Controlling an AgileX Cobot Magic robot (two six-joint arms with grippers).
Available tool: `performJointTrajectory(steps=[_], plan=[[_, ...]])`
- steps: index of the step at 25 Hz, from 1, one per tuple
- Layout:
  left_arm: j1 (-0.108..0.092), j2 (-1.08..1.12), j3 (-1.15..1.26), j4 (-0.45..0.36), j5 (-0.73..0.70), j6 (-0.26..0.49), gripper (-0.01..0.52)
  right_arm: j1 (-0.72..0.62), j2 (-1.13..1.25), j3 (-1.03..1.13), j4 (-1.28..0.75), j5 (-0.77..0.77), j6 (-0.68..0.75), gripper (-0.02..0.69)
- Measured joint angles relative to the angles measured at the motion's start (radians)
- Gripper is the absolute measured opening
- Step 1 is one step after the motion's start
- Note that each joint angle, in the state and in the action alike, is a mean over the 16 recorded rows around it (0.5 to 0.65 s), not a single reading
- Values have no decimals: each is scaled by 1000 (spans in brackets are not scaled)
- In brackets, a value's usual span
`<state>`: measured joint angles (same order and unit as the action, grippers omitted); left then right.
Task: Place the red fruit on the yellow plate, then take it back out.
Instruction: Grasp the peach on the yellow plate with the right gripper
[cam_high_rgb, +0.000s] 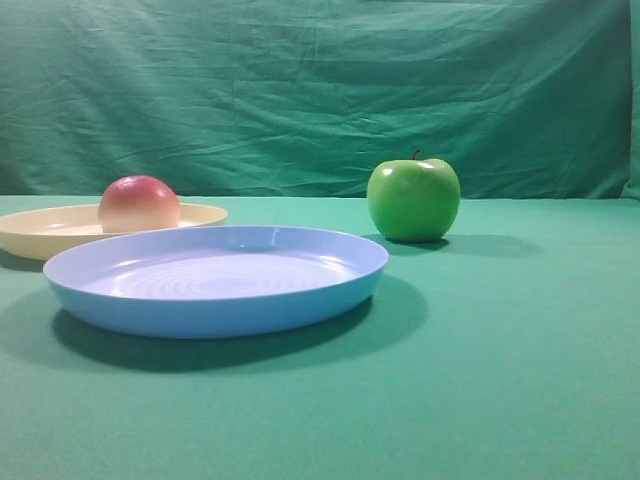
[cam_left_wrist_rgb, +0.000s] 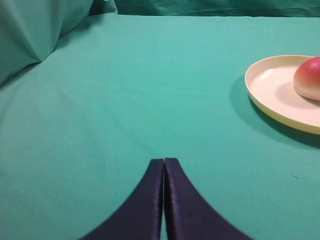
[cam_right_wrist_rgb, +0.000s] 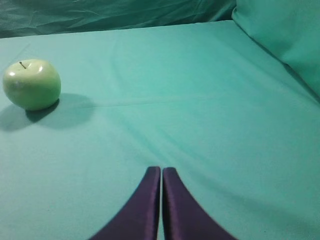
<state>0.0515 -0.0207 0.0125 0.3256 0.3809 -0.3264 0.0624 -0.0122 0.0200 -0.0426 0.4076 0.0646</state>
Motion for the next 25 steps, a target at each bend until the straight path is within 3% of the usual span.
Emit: performJointTrajectory(steps=[18, 25], plan=[[0, 0, 0, 0, 0, 0, 0, 0, 47, -77, 77, -134, 2, 0], [0, 0, 0, 0, 0, 0, 0, 0, 172, -282, 79, -31, -10, 0]])
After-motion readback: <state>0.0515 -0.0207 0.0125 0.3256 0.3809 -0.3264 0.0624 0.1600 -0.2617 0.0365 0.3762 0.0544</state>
